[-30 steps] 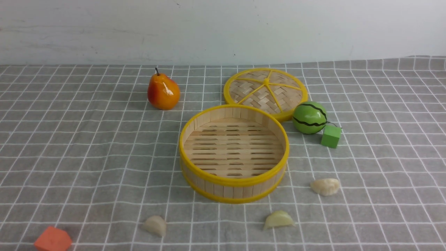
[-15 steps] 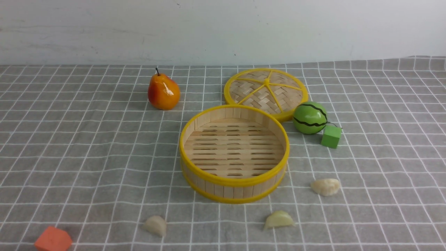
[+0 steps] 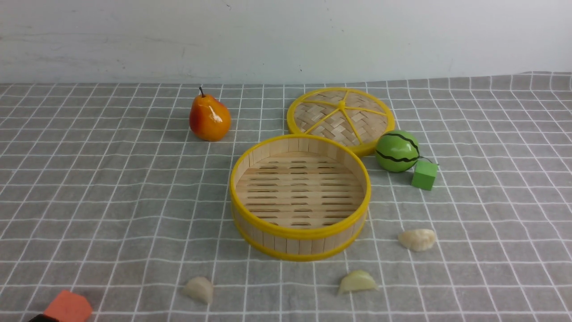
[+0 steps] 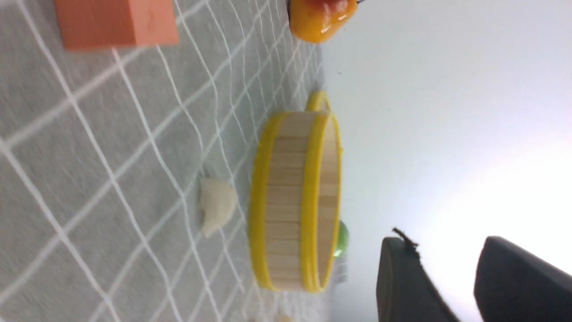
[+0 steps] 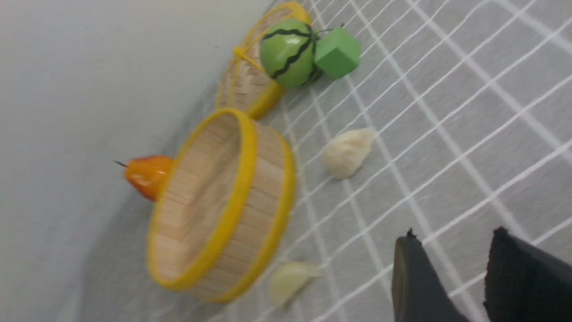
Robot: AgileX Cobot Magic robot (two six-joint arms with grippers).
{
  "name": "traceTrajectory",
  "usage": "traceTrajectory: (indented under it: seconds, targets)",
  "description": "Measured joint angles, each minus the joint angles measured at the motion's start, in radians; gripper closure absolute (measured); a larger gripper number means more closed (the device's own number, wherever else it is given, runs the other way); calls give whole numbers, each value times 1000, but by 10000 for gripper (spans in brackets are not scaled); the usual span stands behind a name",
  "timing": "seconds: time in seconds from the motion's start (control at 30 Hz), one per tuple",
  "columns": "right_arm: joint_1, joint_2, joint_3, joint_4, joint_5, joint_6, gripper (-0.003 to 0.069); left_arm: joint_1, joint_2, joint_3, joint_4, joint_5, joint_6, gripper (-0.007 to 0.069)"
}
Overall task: Put the dumplings into the steamer on the table with the grey tablecloth.
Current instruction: 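Reach for and grasp a dumpling on the table with the left gripper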
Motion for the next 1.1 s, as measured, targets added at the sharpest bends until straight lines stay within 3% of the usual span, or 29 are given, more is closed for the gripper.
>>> traceTrajectory:
  seconds: [0.1,0.23,0.33,0.47,0.63,0.7,0.87,0.97,1.1]
  targets:
    - [0,0,0,93,-11,8,419,0,0,0,-46,0,-9,386]
    - [0,0,0,114,-60,-13,419,0,0,-13,-80,27,41,386]
    - [0,0,-3,122,-108,-117,419,0,0,-106,-79,72,276,386]
    - [0,8,-84,121,-95,-391,431,0,50,-289,-3,190,553,438]
    - [0,219,-263,84,-84,-689,585,0,356,-568,285,418,674,639]
    - [0,364,-358,68,-47,-788,659,0,501,-676,409,523,692,638]
    - [8,645,-551,24,150,-909,678,-37,737,-827,608,682,716,638]
    - [104,839,-689,-30,333,-931,678,-202,885,-883,775,719,716,638]
    - [260,989,-794,-164,468,-927,678,-403,1038,-890,893,715,657,638]
